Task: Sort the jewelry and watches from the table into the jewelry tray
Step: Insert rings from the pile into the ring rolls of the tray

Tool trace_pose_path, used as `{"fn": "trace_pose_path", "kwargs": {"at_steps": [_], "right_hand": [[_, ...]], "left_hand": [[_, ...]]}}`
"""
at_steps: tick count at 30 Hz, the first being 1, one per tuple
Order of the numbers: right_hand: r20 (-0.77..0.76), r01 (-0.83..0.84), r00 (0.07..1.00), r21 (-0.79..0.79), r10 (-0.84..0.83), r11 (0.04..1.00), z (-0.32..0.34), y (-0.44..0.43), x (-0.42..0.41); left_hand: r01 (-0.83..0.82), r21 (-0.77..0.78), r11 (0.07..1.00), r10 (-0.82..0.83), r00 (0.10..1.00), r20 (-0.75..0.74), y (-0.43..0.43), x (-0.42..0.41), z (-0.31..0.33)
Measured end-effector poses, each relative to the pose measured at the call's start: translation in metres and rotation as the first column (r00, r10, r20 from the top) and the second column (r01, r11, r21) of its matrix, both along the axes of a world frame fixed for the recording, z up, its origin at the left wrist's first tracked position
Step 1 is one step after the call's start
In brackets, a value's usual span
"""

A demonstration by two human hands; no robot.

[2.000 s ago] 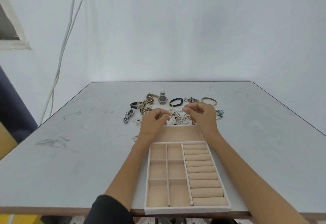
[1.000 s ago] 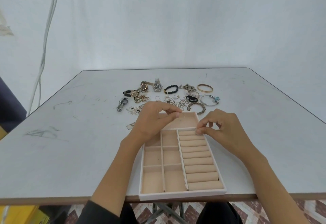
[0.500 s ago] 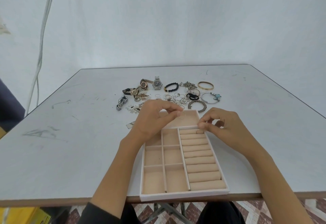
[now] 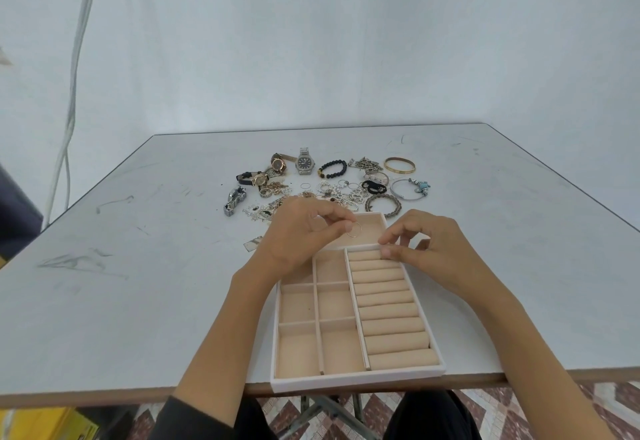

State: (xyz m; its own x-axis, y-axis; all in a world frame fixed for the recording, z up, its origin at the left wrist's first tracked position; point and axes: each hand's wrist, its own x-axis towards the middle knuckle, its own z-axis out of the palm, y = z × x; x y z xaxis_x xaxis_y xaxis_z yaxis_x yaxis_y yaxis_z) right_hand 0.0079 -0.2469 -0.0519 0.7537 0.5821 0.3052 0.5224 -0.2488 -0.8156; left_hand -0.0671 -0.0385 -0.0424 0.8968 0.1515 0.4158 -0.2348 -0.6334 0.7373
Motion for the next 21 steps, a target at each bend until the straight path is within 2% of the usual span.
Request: {"fn": "trace_pose_path", "kwargs": {"at_steps": [5, 7, 10, 12, 14, 16, 21], "right_hand": [[0.006, 0.051, 0.999, 0.033, -0.051, 0.998, 0.0, -0.007, -0.001], [0.058, 0.107, 0.993, 0.006, -0.107, 0.994, -0.005, -0.016, -0.003], [0.127, 0.132, 0.987, -0.257, -0.102, 0.957, -0.015, -0.032, -0.008], [0.147, 0.095, 0.989, -0.498, -0.024, 0.862, -0.019, -0.037, -0.012], [0.183, 0.103, 0.983, -0.658, 0.025, 0.745, -0.02, -0.036, -0.014], [0.209, 0.13, 0.977, -0.707, 0.03, 0.695, -0.018, -0.033, -0.016], [0.217, 0.145, 0.976, -0.715, 0.02, 0.684, -0.018, -0.033, -0.017]], "left_hand": [[0.061, -0.004, 0.998, -0.061, 0.998, -0.029, -0.002, -0.002, 0.003], [0.071, -0.014, 0.997, -0.072, 0.997, -0.038, -0.002, -0.003, 0.004], [0.078, 0.018, 0.997, -0.077, 0.996, -0.037, -0.003, -0.004, 0.004], [0.091, 0.065, 0.994, -0.089, 0.996, -0.03, -0.004, -0.004, 0.005], [0.106, 0.102, 0.989, -0.104, 0.994, -0.026, -0.004, -0.004, 0.005], [0.124, 0.148, 0.981, -0.124, 0.992, -0.009, -0.003, -0.005, 0.005], [0.132, 0.252, 0.959, -0.149, 0.988, 0.05, -0.004, -0.006, 0.004]]}}
